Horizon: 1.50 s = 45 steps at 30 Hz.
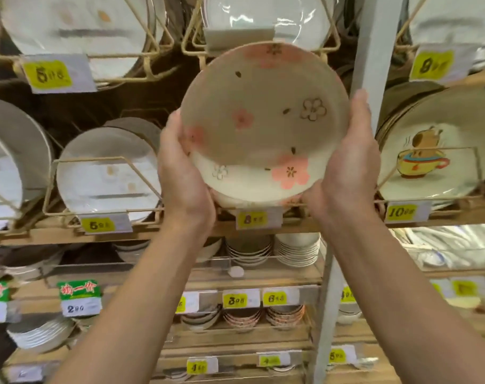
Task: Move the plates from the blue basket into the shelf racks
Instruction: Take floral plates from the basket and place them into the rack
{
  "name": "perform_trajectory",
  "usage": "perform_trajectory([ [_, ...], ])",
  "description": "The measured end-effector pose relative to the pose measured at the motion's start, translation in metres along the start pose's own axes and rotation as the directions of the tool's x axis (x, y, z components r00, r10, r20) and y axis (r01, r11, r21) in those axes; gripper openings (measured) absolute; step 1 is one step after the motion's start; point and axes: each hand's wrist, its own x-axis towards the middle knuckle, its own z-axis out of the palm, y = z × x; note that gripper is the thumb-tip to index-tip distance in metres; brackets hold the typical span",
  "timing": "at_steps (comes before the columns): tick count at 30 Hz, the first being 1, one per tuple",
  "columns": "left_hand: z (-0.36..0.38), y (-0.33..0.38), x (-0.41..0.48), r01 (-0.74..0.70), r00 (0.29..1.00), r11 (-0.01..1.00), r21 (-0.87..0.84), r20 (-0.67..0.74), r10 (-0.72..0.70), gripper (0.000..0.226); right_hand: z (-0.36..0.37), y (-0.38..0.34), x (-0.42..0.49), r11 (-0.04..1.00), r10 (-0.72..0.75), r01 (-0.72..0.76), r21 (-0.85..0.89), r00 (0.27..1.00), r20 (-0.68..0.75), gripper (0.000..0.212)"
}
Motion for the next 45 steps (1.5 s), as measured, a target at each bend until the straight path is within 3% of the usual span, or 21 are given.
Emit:
perform_trajectory([
  [5,0.012,-0.004,0.043,-0.13,0.985,0.99,0.05,0.117,0.124,0.05,0.017,-0.006,0.031,0.975,-0.208,0.203,0.094,0.978,0.036,0.038],
  [8,0.01,-0.013,0.059,-0.119,0.973,0.992,0.042,0.202,0.108,0.05,0.015,-0.003,0.047,0.971,-0.227,0.224,0.089,0.974,0.025,0.034],
  [13,-0.003,-0.034,0.064,-0.033,0.957,0.996,0.081,0.289,0.008,0.051,0.0,0.017,0.057,0.977,-0.195,0.195,-0.088,0.981,0.011,0.036],
  [17,-0.015,-0.048,0.058,0.015,0.968,0.979,0.203,0.244,-0.065,0.049,-0.011,0.033,0.061,0.967,-0.08,0.083,-0.239,0.997,0.023,0.033],
  [24,-0.037,-0.058,0.061,0.13,0.958,0.935,0.33,0.2,-0.203,0.043,-0.029,0.058,0.067,0.859,0.003,0.042,-0.51,0.996,0.087,0.039],
  [28,-0.046,-0.067,0.053,0.165,0.946,0.913,0.374,0.201,-0.253,0.047,-0.035,0.068,0.071,0.834,0.036,-0.011,-0.552,0.999,0.035,0.04],
  [33,-0.047,-0.065,0.053,0.134,0.951,0.956,0.262,0.238,-0.199,0.034,-0.038,0.07,0.075,0.801,0.043,-0.033,-0.598,0.999,0.002,0.047],
  [41,-0.043,-0.067,0.048,0.278,0.931,0.887,0.368,0.125,-0.344,0.053,-0.041,0.072,0.078,0.788,0.142,-0.137,-0.6,0.989,-0.039,0.055],
  [45,-0.038,-0.066,0.054,0.297,0.929,0.879,0.374,0.098,-0.356,0.047,-0.038,0.069,0.076,0.806,0.144,-0.167,-0.568,0.986,-0.086,0.048],
])
